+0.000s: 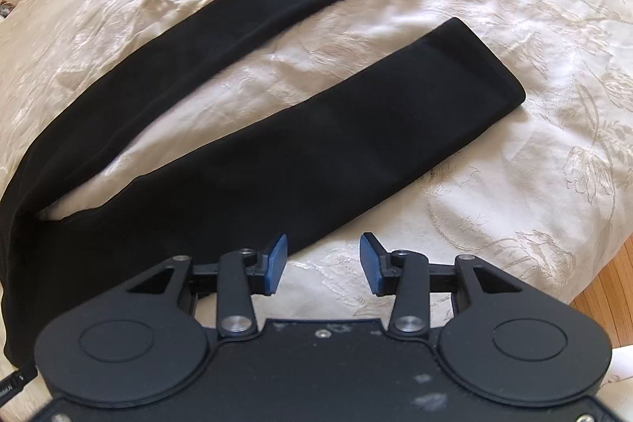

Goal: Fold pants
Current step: 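Lower the right gripper onto the hem of one trouser leg and close it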

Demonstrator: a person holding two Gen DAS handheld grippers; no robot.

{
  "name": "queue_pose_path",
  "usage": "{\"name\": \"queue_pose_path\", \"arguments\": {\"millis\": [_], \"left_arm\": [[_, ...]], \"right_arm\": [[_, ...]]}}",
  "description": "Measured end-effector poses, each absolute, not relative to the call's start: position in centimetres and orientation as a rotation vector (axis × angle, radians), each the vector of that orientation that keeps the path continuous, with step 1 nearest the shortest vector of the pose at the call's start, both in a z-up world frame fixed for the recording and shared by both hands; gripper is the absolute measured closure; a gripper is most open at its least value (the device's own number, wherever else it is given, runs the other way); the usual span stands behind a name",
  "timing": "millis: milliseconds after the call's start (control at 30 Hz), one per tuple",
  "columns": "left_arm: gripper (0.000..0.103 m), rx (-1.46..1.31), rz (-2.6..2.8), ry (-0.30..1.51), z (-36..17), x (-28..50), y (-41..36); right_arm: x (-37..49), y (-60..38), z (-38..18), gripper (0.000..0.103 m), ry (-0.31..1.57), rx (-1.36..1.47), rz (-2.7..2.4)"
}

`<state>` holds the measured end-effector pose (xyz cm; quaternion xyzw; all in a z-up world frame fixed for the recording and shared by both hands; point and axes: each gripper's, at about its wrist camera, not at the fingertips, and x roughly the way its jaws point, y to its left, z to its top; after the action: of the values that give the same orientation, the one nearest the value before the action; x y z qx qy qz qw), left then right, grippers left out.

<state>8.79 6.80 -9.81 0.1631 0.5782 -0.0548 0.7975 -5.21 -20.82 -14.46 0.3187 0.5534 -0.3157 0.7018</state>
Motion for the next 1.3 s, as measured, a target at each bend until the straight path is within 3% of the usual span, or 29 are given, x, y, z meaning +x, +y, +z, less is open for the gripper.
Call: {"name": "queue_pose_path", "arguments": {"millis": [433, 500, 667, 767, 1100, 1133, 1200, 1300], "left_arm": [[0.057, 0.492, -0.361, 1.188, -11.4, 11.1, 7.4], [0.057, 0.534, -0.413, 1.161, -11.4, 11.0, 7.6], [0.057, 0.669, -0.557, 1.109, -11.9, 10.5, 8.2], [0.057, 0.730, -0.658, 1.086, -11.8, 9.9, 8.6], [0.057, 0.869, -0.812, 1.019, -14.2, 7.9, 8.3], [0.061, 0.875, -0.795, 1.014, -14.6, 7.8, 8.2], [0.085, 0.875, -0.796, 1.006, -15.0, 8.0, 7.5], [0.097, 0.852, -0.811, 0.987, -14.5, 8.8, 7.5]], "right_arm": [[-3.1, -23.9, -19.3, 0.048, 1.247, 0.891, -0.856], [-2.9, -24.1, -19.5, 0.055, 1.244, 0.904, -0.861], [-2.6, -24.5, -19.7, 0.082, 1.231, 0.906, -0.880], [-2.9, -24.6, -19.3, 0.091, 1.222, 0.903, -0.890], [-2.6, -23.7, -17.2, 0.095, 1.209, 0.870, -0.928], [-2.6, -23.5, -17.0, 0.096, 1.205, 0.866, -0.931], [-2.6, -23.3, -16.5, 0.096, 1.193, 0.865, -0.940], [-2.5, -23.1, -15.6, 0.096, 1.180, 0.863, -0.950]]}}
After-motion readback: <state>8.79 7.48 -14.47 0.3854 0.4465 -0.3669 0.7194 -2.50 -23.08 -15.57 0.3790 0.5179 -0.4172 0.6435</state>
